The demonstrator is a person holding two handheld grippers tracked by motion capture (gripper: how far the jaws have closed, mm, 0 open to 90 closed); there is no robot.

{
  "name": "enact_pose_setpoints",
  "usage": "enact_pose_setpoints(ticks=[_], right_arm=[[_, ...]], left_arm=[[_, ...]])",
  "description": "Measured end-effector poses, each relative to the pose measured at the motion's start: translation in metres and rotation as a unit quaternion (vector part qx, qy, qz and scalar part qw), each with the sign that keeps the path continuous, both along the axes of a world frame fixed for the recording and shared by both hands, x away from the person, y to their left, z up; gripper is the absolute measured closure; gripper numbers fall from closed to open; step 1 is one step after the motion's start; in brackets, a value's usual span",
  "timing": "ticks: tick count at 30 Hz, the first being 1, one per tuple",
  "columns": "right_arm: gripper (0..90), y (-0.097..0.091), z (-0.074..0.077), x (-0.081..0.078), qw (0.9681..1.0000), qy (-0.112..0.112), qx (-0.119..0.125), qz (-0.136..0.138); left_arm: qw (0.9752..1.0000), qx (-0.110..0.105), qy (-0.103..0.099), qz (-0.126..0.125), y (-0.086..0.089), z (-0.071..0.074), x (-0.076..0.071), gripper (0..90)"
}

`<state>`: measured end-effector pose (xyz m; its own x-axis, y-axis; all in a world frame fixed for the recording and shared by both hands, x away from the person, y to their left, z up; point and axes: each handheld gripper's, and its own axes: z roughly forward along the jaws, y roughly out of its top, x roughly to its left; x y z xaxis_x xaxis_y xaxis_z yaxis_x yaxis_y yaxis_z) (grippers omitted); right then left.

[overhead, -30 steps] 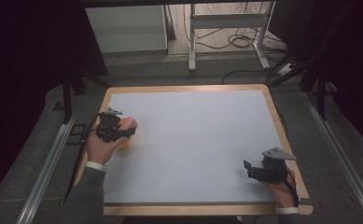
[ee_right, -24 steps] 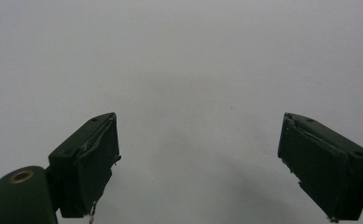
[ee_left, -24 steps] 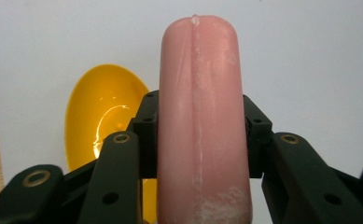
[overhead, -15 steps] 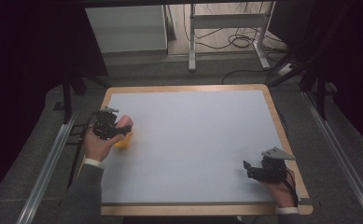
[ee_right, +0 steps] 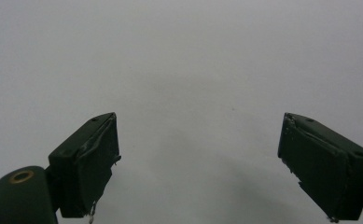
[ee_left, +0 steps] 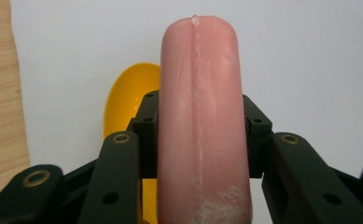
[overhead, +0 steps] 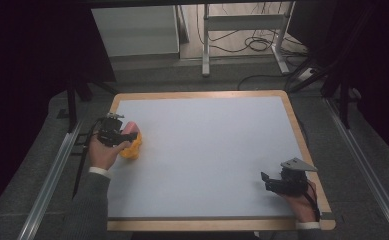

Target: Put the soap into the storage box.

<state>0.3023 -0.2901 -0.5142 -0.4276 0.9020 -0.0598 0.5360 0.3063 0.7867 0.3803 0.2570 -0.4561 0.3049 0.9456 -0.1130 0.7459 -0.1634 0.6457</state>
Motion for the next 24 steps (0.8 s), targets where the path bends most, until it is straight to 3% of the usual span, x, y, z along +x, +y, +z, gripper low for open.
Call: enact_pose_setpoints(ticks=[20, 24], right_arm=[[12.0, 0.002, -0.001, 0.000, 1.0000, 0.001, -0.003, 0.001], [12.1, 0.001, -0.001, 0.000, 1.0000, 0.002, -0.002, 0.001]], left_arm=[[0.9991, 0.006, 0.032, 0.027, 0.013, -0.031, 0.011, 59.7], [0.9987, 0.015, 0.041, 0.025, 0.012, -0.037, 0.012, 59.7]])
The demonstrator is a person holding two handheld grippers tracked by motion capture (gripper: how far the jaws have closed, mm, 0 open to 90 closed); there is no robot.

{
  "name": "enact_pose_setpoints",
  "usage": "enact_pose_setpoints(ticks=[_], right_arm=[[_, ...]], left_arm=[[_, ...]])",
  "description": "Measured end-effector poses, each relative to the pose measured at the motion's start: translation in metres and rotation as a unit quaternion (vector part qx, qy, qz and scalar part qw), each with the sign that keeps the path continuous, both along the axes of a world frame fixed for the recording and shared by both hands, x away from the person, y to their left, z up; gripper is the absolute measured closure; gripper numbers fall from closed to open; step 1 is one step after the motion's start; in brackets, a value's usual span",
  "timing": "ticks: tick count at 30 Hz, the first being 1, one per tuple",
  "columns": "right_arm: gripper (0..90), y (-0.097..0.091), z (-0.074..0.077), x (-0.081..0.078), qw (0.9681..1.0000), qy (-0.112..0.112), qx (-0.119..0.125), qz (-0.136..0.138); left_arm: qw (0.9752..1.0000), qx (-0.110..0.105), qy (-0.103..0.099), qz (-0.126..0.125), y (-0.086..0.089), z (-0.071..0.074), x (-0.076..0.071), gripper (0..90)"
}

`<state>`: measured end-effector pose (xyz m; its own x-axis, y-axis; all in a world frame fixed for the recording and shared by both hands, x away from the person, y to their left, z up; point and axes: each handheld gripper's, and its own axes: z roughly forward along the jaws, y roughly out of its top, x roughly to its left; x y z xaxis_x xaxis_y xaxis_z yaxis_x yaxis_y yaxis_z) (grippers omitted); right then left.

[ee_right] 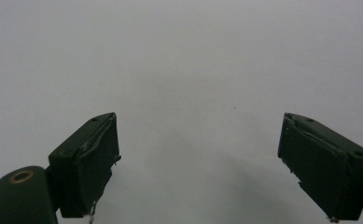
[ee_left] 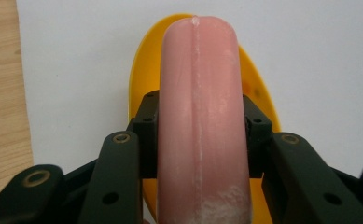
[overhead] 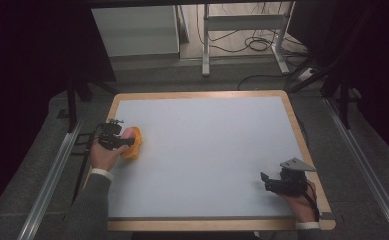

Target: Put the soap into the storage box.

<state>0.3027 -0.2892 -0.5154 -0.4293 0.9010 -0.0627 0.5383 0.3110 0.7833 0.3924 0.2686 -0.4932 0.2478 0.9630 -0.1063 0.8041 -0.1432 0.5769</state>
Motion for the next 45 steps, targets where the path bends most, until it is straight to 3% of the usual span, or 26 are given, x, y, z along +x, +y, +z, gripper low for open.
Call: enact_pose_setpoints(ticks=[8, 12, 15, 18, 20, 24, 28, 32, 41, 45], right_arm=[[12.1, 0.001, 0.000, 0.000, 1.0000, 0.000, 0.000, 0.001], [12.0, 0.000, 0.001, 0.000, 1.0000, -0.001, 0.000, -0.001], [12.0, 0.000, 0.001, 0.000, 1.0000, -0.001, 0.000, 0.000], [12.1, 0.001, 0.001, -0.001, 1.0000, -0.006, 0.001, 0.001], [12.1, 0.002, 0.003, -0.002, 0.9998, -0.018, 0.002, 0.006], [12.1, 0.002, 0.003, -0.002, 0.9999, -0.014, 0.001, 0.004], [12.1, 0.000, 0.003, -0.002, 0.9999, -0.015, 0.002, 0.002], [12.1, 0.000, 0.003, -0.002, 0.9999, -0.011, 0.003, 0.002], [12.1, 0.001, 0.003, -0.003, 0.9999, -0.009, 0.003, 0.004], [12.1, 0.002, 0.004, -0.003, 0.9999, -0.011, 0.002, 0.004]], left_arm=[[1.0000, -0.001, 0.004, -0.003, -0.002, -0.002, 0.000, 58.8], [0.9997, -0.015, -0.020, 0.003, -0.001, 0.010, -0.004, 45.6], [0.9994, -0.011, -0.034, 0.003, 0.001, 0.020, -0.008, 35.3], [0.9988, -0.010, -0.047, 0.008, 0.001, 0.025, -0.012, 32.7], [0.9980, -0.014, -0.062, 0.000, -0.001, 0.030, -0.018, 31.7], [0.9971, -0.025, -0.071, -0.016, -0.003, 0.035, -0.026, 29.8], [0.9936, -0.048, -0.090, -0.050, -0.009, 0.041, -0.043, 29.6], [0.9918, -0.054, -0.094, -0.067, -0.013, 0.042, -0.052, 28.9], [0.9882, -0.066, -0.093, -0.102, -0.028, 0.027, -0.086, 28.1], [0.9876, -0.061, -0.087, -0.116, -0.035, 0.019, -0.095, 27.6]])
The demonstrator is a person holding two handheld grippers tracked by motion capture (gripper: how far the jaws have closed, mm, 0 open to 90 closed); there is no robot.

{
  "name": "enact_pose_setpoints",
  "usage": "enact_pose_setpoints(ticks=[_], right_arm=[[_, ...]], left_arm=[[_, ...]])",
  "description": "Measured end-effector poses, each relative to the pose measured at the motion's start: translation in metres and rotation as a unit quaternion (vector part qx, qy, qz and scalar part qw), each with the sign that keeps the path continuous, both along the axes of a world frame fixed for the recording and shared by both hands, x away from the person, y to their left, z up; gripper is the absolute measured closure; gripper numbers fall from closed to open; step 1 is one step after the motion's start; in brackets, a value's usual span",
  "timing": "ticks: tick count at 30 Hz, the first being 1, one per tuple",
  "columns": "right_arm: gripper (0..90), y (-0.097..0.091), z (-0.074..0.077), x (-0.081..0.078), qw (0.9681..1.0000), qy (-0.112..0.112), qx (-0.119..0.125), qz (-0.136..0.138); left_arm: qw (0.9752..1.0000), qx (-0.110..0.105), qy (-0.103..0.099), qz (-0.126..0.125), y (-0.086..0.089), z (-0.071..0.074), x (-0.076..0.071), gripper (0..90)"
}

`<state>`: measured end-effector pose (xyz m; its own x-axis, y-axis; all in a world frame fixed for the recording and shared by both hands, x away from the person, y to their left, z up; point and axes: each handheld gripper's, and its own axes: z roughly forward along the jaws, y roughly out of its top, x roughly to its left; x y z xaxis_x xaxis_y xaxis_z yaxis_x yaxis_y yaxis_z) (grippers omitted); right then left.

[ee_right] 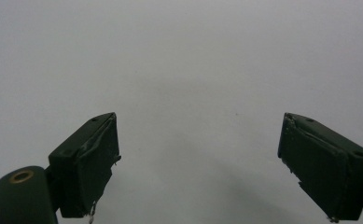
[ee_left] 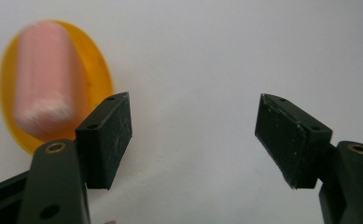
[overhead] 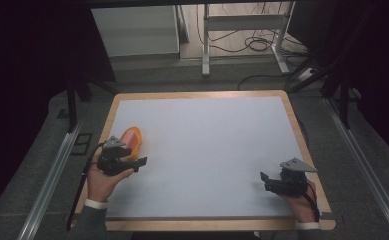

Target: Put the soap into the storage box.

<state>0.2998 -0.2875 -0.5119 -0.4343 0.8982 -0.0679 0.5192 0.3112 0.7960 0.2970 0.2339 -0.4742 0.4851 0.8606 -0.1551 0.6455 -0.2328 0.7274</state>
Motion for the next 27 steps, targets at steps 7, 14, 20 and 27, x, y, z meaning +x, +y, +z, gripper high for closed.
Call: enact_pose_setpoints(ticks=[7, 14, 20, 27], right_arm=[[12.1, 0.000, 0.000, 0.000, 1.0000, 0.001, -0.001, 0.000], [12.1, 0.000, 0.000, -0.001, 1.0000, -0.002, 0.000, 0.003], [12.1, 0.001, 0.000, 0.000, 1.0000, -0.003, -0.003, 0.003], [12.1, 0.003, -0.001, 0.000, 1.0000, -0.002, -0.004, 0.004]], left_arm=[[0.9998, 0.010, 0.011, -0.012, -0.010, -0.020, -0.010, 27.3], [0.9993, 0.022, 0.027, -0.016, -0.016, -0.042, -0.018, 27.2], [0.9990, 0.028, 0.031, -0.014, -0.017, -0.046, -0.021, 27.1], [0.9990, 0.023, 0.034, -0.020, -0.018, -0.047, -0.022, 26.6]])
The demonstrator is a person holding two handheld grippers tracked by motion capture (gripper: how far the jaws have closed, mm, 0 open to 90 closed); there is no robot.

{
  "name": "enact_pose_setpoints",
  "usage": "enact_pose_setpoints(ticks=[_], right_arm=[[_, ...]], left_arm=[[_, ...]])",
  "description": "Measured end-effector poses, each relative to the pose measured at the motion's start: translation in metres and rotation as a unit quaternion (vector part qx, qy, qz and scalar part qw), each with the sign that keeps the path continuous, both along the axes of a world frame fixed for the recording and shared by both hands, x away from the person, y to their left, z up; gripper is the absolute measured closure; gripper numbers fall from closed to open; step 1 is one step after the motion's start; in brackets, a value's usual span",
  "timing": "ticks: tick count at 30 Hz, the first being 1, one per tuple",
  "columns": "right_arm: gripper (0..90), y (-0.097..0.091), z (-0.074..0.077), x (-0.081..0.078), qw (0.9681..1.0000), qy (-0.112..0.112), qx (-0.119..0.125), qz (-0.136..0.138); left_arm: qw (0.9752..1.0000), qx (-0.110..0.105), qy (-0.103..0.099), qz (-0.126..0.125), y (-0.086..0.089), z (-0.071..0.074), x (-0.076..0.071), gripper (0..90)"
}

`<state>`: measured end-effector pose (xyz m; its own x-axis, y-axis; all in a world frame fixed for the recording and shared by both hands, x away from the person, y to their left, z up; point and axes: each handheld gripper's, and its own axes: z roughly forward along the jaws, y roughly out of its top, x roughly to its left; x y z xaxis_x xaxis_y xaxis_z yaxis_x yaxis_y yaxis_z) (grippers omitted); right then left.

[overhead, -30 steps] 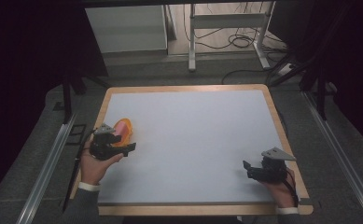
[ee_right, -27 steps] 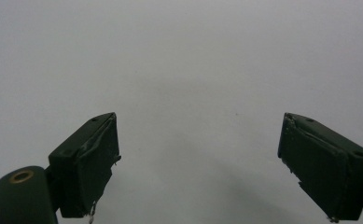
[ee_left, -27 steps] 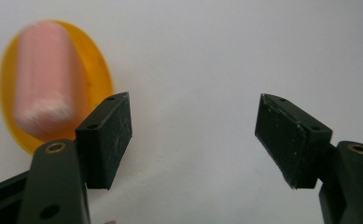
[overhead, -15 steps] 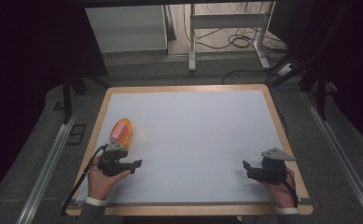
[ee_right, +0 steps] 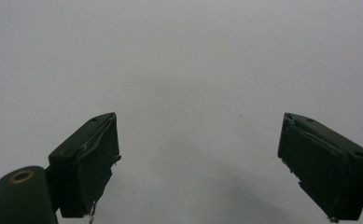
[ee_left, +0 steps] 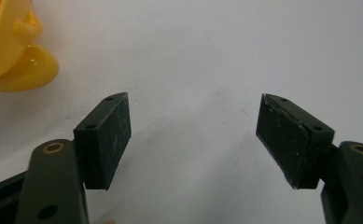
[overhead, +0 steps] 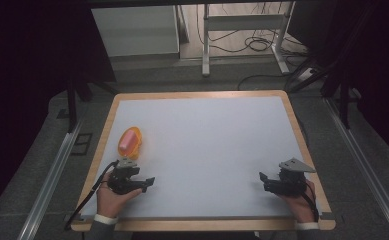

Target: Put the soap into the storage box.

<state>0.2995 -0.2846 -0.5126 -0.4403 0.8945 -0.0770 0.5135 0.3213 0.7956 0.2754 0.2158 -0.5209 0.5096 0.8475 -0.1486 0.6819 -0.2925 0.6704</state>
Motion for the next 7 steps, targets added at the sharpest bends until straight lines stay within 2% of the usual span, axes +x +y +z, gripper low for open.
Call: enact_pose_setpoints(ticks=[7], right_arm=[[12.0, 0.0065, 0.0023, 0.0002, 0.9999, -0.003, 0.007, 0.008]], left_arm=[[1.0000, -0.008, -0.001, 0.000, 0.0024, 0.0031, -0.0009, 25.7]])
